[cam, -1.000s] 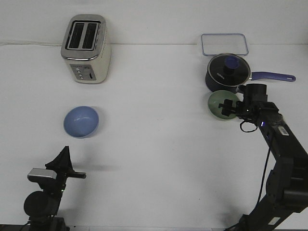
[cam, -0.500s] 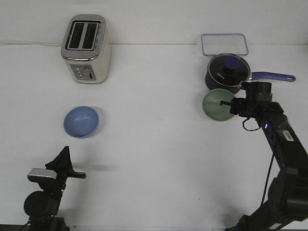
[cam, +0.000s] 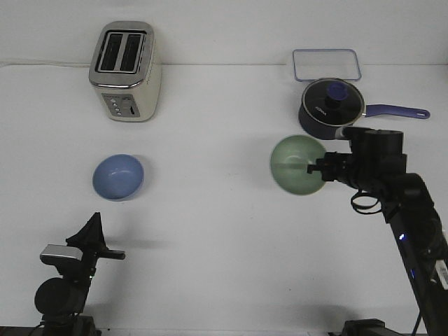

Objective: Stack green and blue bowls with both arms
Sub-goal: 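Carry the green bowl toward the robot and lower it onto the table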

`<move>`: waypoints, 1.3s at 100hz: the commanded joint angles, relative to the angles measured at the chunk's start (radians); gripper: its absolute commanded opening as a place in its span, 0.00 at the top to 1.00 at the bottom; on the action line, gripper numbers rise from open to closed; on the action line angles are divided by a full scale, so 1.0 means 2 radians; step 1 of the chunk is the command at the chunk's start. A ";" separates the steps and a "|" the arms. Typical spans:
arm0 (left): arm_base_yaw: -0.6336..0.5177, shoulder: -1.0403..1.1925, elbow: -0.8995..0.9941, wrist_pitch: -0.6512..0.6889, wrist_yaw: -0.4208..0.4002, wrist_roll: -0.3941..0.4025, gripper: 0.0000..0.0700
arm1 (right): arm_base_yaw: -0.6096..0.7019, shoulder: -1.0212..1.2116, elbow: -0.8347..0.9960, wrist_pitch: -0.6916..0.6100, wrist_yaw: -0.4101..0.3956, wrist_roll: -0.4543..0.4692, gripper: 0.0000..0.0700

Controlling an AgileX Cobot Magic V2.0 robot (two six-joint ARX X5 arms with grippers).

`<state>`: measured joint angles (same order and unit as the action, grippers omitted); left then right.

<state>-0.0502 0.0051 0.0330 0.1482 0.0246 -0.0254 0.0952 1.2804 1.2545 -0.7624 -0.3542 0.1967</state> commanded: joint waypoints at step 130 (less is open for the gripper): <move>0.000 -0.001 -0.010 0.005 0.000 -0.007 0.98 | 0.297 0.083 -0.177 0.106 0.086 0.056 1.00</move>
<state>-0.0502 0.0051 0.0334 0.1486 0.0250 -0.0330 0.6800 1.4239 0.8894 -0.5591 -0.1833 0.3256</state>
